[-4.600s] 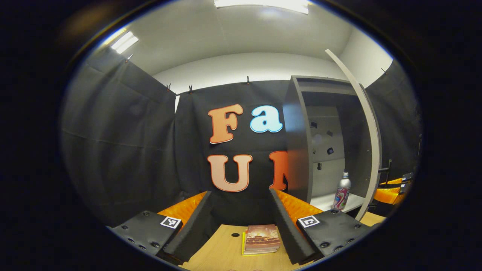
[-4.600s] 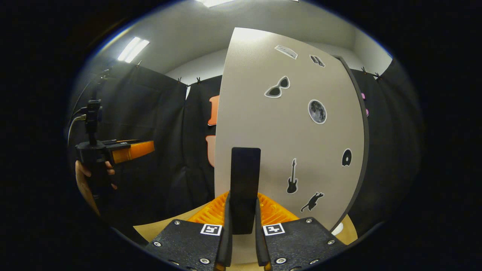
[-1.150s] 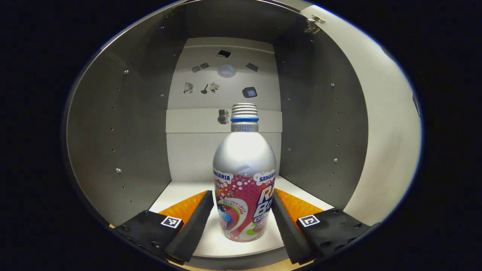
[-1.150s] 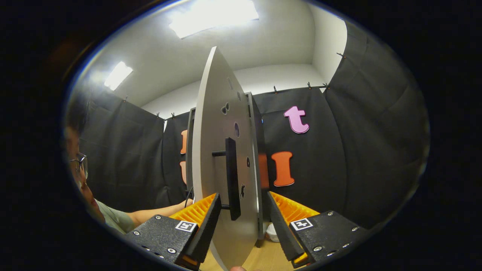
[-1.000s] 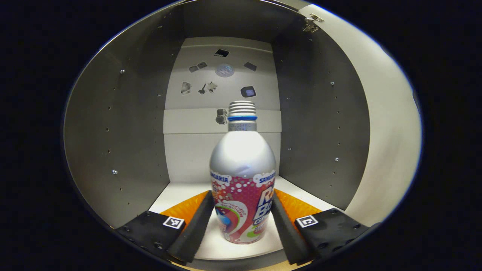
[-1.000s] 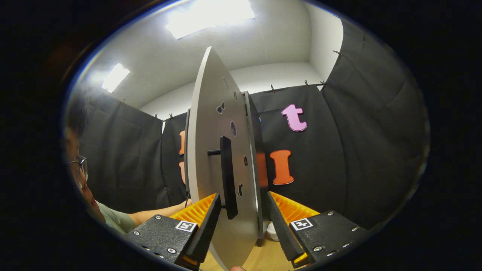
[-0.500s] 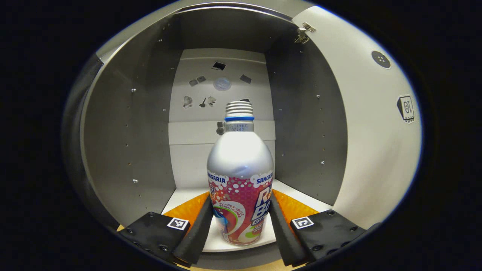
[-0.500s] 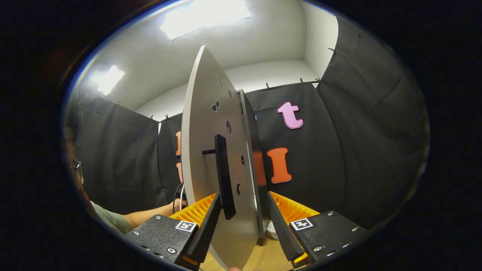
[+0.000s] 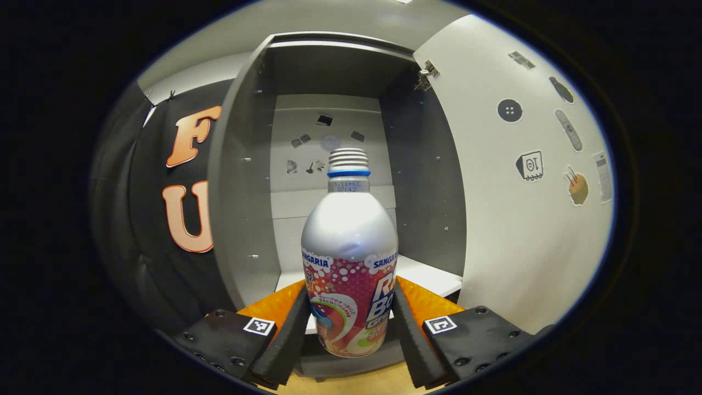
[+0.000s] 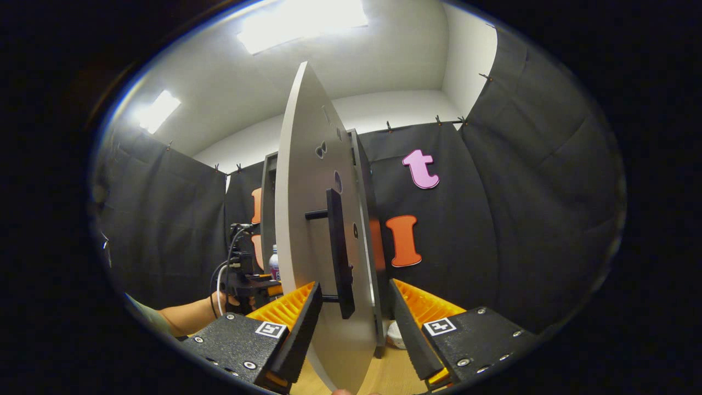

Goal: Open the cabinet door with the right hand, grasp the bottle in the cabinet with the left hand and place it on the coaster, then close the cabinet door with the right hand.

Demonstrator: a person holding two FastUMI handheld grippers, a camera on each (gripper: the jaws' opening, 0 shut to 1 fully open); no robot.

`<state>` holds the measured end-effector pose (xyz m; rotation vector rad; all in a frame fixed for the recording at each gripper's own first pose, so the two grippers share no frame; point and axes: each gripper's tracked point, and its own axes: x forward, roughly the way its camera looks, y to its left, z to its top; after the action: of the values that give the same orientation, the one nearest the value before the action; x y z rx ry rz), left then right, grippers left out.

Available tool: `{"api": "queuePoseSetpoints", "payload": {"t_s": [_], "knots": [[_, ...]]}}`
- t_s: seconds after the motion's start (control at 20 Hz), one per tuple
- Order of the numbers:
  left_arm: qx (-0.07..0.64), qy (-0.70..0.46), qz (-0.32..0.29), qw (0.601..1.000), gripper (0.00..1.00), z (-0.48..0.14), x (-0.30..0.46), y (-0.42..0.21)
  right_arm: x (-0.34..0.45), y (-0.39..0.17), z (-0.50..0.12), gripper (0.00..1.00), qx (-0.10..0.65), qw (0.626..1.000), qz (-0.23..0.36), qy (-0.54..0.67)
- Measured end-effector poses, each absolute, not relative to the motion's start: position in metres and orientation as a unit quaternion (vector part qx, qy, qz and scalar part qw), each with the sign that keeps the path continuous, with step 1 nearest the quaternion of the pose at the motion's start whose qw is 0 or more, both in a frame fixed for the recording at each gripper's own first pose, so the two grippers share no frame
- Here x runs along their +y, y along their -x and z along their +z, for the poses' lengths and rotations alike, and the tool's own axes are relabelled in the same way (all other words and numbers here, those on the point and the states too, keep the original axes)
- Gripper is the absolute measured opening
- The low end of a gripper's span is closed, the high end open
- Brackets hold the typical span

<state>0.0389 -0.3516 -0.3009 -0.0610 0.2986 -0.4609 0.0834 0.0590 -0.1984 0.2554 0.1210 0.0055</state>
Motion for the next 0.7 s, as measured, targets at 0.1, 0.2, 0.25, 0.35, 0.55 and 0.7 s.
{"api": "queuePoseSetpoints", "payload": {"t_s": [0.1,0.2,0.25,0.35,0.55,0.7], "knots": [[0.141,0.029,-0.223,0.964,0.84,-0.299,-0.332,-0.024,0.055,-0.085,-0.197,0.76,0.054,0.991,-0.008,-0.121],[0.136,0.029,-0.216,0.966,0.84,-0.301,-0.314,-0.009,0.056,-0.085,-0.198,0.76,0.056,0.991,-0.011,-0.123],[0.135,0.029,-0.214,0.967,0.84,-0.302,-0.307,-0.002,0.056,-0.084,-0.198,0.76,0.056,0.99,-0.013,-0.126],[0.136,0.025,-0.208,0.968,0.84,-0.306,-0.291,0.011,0.058,-0.082,-0.199,0.76,0.058,0.989,-0.018,-0.135],[0.13,0.012,-0.194,0.972,0.84,-0.313,-0.26,0.038,0.06,-0.081,-0.201,0.76,0.062,0.987,-0.024,-0.147],[0.132,0.012,-0.186,0.973,0.84,-0.322,-0.241,0.059,0.059,-0.073,-0.209,0.77,0.082,0.987,-0.021,-0.135]]}}
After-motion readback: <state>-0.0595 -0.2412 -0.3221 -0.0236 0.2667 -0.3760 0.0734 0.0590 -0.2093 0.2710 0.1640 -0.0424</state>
